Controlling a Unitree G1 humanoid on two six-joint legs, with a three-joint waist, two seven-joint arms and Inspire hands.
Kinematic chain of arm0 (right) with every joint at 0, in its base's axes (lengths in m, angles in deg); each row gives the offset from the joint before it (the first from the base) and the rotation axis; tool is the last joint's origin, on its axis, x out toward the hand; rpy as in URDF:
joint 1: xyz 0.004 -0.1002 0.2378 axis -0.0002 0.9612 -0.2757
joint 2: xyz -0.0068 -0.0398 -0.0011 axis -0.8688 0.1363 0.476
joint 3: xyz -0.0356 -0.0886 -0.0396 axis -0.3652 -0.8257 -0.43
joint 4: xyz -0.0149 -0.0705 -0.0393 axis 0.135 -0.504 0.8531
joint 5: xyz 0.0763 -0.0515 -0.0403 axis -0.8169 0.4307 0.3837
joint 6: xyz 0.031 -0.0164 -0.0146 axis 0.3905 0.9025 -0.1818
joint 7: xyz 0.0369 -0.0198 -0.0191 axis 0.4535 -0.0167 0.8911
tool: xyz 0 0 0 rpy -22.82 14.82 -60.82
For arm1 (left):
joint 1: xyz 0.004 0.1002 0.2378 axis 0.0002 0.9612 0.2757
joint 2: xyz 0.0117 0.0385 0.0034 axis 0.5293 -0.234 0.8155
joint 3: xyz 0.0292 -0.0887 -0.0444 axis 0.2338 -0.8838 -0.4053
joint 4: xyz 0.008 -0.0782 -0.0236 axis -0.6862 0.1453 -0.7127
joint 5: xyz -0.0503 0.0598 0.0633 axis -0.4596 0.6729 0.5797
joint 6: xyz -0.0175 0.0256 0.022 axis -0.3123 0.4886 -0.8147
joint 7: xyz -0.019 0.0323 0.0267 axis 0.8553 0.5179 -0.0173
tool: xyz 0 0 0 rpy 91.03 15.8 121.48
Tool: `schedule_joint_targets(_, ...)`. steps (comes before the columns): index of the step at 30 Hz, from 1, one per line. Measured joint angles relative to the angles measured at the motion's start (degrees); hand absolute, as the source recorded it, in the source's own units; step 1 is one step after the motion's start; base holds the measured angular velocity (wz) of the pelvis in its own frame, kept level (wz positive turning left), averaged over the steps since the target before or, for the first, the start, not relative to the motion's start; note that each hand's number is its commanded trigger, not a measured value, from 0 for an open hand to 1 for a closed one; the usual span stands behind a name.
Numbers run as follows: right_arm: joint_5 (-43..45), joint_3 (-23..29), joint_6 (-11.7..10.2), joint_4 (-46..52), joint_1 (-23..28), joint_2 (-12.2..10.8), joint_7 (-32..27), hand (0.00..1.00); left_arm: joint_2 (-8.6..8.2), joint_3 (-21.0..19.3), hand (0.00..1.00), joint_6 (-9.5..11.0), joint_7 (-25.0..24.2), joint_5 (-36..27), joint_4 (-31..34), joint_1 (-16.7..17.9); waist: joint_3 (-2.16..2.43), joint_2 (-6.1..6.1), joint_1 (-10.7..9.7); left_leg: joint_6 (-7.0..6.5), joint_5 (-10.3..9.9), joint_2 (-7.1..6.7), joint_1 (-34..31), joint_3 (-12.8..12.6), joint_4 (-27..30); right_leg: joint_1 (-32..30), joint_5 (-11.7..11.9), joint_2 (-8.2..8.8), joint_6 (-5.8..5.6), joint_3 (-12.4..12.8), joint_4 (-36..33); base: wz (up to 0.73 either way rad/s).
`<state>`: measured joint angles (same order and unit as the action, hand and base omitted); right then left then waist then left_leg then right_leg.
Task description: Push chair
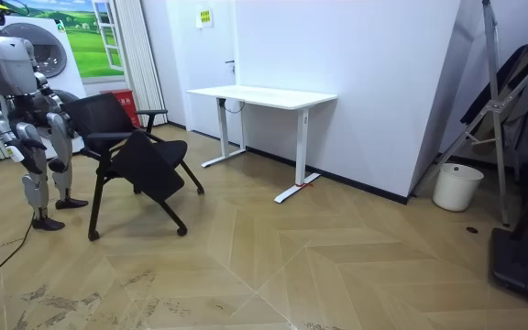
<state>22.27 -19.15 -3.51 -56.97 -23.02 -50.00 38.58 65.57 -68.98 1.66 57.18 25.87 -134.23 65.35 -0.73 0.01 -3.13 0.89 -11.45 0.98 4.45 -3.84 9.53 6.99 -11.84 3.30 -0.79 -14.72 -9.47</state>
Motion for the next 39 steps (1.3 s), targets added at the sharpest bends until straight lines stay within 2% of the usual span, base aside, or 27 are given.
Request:
schedule_joint_targets(8, 0.6, 1.8, 0.3, -1.5, -0.9, -0.1, -0.1, 0.0, -0.21, -1.2, 0.0, -0.5, 0.3, 1.6, 0.0, -0.3, 0.08, -0.06, -0.3, -0.01, 0.0, -0.02, -0.1, 0.0, 0.1, 0.0, -0.1, -0.03, -0.2, 0.4, -0.1, 0.0)
schedule_joint_targets(13, 0.4, 3.3, 0.4, -2.0, -0.7, -0.2, -0.1, 0.0, -0.32, -2.7, 0.0, -0.7, 0.9, 1.3, -0.1, 0.4, 0.41, 0.21, -0.4, -0.03, 0.0, -0.02, 0.0, 0.1, 0.8, 0.2, -0.3, -0.05, -0.29, 0.6, 0.0, 0.03)
schedule_joint_targets(16, 0.4, 3.3, 0.4, -2.0, -0.5, -0.2, 0.0, 0.0, -0.32, -3.6, 0.0, -0.7, 1.1, 1.3, -0.1, 1.1, 0.77, 0.42, -1.0, -0.03, 0.0, -0.02, 0.1, 0.3, 0.8, 0.4, -0.3, -0.07, -0.29, 0.4, 0.0, 0.04)
schedule_joint_targets(24, 0.4, 4.6, 0.4, -2.0, -0.1, -0.9, -0.2, 0.0, -0.32, -5.2, 0.0, -0.7, 1.5, 0.5, 0.0, 1.7, 0.79, 1.22, -1.3, -0.03, 0.0, -0.25, 0.2, 0.6, 0.5, 1.2, -0.3, -0.11, -0.29, 0.5, 0.9, 0.01)
schedule_joint_targets(27, 0.5, 5.5, 0.4, -1.9, 0.2, -1.5, -0.8, 0.0, -0.52, -6.1, 0.0, -0.7, 3.0, 0.7, 0.0, 2.3, 0.78, 1.31, -1.2, -0.03, 0.0, -0.28, 0.2, 0.4, 0.1, 1.2, -0.4, -0.07, -0.33, 0.4, 0.9, 0.0)
schedule_joint_targets(30, 0.9, 5.5, 0.5, -1.9, 0.1, -1.6, -2.0, 0.0, -0.58, -7.8, 0.0, -0.9, 5.5, 3.9, 0.0, 2.3, 0.68, 1.09, -1.2, -0.03, 0.0, -0.23, 0.1, -0.2, 0.1, 1.1, -0.4, -0.07, -0.33, 0.6, 0.9, 0.0)
schedule_joint_targets(33, 1.8, 5.7, 1.2, -1.9, 0.1, -1.5, -3.1, 0.0, -0.42, -8.3, 0.0, -2.0, 8.4, 7.9, 0.0, 2.1, 0.55, 0.95, -1.3, -0.03, 0.0, -0.24, 0.2, -0.2, 0.1, 1.2, -0.4, -0.07, -0.33, 0.5, 0.9, 0.0)
schedule_joint_targets(39, 3.0, 8.2, 2.2, -1.5, 0.1, -1.1, -3.8, 0.0, 0.27, -13.8, 0.0, -2.9, 15.0, 12.2, 1.0, 1.9, 0.35, 0.52, -1.3, -0.04, 0.0, -0.23, 0.2, -0.2, 0.0, 1.2, -0.4, -0.07, -0.33, 0.6, 0.9, 0.01)
